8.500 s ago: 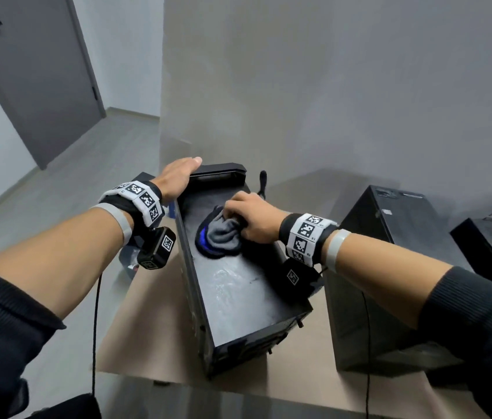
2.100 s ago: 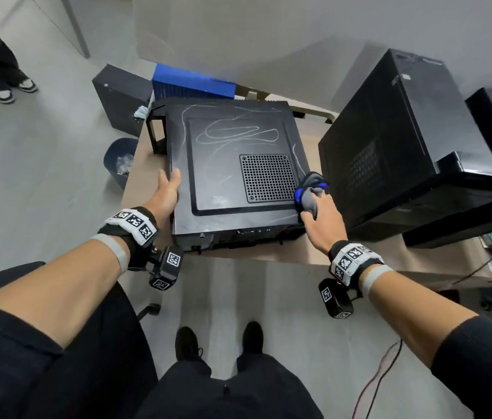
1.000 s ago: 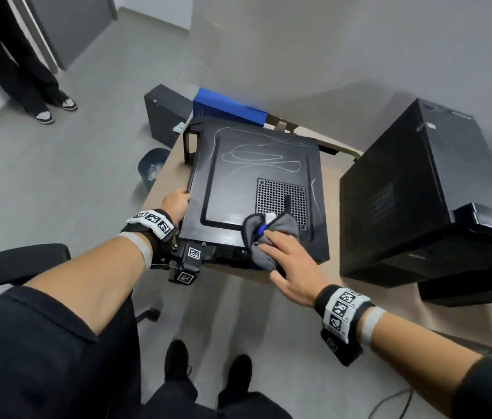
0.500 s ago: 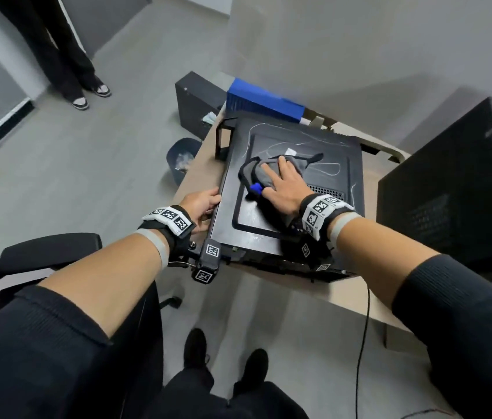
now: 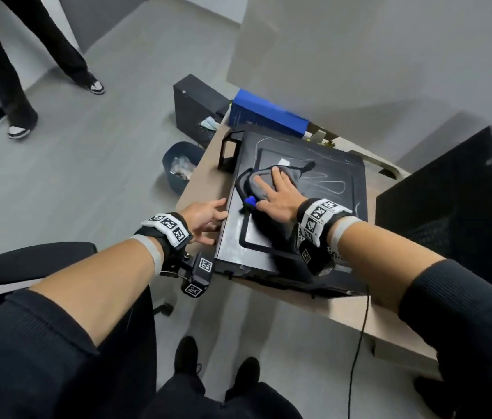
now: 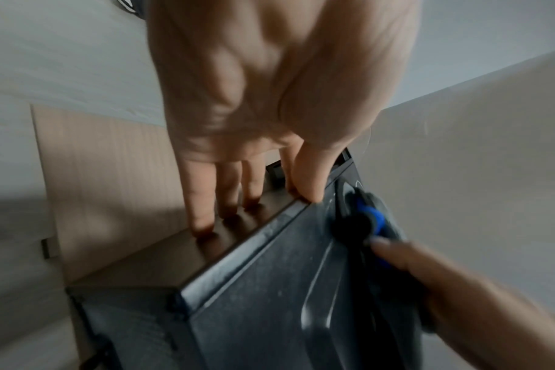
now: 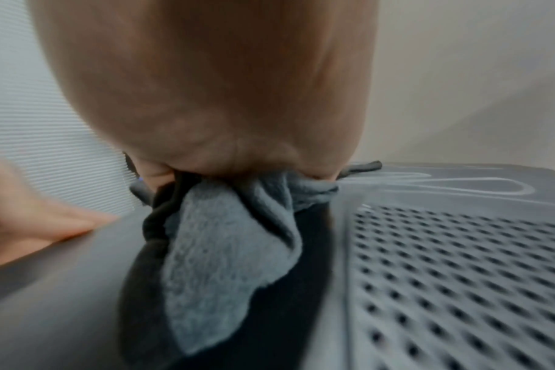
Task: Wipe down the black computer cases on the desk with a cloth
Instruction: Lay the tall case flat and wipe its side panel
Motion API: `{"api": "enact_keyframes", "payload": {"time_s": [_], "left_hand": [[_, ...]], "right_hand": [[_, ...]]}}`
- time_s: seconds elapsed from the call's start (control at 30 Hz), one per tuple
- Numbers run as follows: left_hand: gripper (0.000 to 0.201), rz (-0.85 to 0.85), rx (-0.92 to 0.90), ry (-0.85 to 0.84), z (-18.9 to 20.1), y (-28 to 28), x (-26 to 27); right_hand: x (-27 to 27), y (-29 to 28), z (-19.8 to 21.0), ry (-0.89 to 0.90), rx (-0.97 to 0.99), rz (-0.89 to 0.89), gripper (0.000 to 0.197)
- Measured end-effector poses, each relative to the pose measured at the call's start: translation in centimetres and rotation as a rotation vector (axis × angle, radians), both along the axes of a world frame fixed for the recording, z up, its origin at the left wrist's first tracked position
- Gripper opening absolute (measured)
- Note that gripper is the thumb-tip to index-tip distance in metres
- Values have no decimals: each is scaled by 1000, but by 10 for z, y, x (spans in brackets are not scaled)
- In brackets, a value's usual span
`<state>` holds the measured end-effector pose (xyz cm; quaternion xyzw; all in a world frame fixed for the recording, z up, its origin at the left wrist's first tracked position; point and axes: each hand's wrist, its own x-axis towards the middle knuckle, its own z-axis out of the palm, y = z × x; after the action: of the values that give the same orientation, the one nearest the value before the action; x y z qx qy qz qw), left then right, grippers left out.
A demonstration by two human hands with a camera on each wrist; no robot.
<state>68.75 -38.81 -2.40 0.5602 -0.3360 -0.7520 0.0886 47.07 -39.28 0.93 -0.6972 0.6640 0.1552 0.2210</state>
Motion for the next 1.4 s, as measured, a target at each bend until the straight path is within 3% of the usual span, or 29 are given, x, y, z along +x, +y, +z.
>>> {"api": "enact_keyframes", "payload": {"time_s": [0.07,0.17,0.33,0.47,0.53,0.6,0.7,0.77,0.93,1.0,1.07,1.2,1.3,1.33,1.4], "left_hand": [[41,4,13,-3,-2,0,2],[24,57,82,65,-3,-6,4],[36,99,96,66,3,-20,3],[33,75,78,12,1,-22,4],[26,66,49,-25,2,-22,3],[26,46,43,-55,2,-24,2],[26,57,79,-91,6,-34,0],[29,81,86,-114,7,-42,-9],[51,260,-25,-109,22,-61,-60],[55,299,-99,-94,13,-69,-73],[73,280,-133,-119,2,-75,-84],[146,185,-150,-259,-79,-100,-86],[140,164,-174,-340,-74,-93,-88],[139,163,-203,-362,-39,-80,-91],[138,149,-251,-395,-12,-70,-94]], "right_hand": [[16,-18,-6,27,-10,9,74],[25,5,2,30,-13,97,74],[34,99,10,-26,31,402,77],[25,63,6,36,83,479,71],[19,17,5,62,82,381,73],[9,-25,6,16,76,141,72],[3,-55,4,-4,22,-31,74],[15,-41,2,5,12,-27,77],[16,7,-5,-57,-39,184,77],[-4,-12,-5,-67,-43,114,76],[-31,-31,-2,-78,-55,-30,77],[-91,-17,2,-86,-99,-305,78],[-131,20,8,-66,-73,-484,78],[-133,30,8,-61,-58,-523,78],[-116,46,6,-35,-44,-500,78]]}}
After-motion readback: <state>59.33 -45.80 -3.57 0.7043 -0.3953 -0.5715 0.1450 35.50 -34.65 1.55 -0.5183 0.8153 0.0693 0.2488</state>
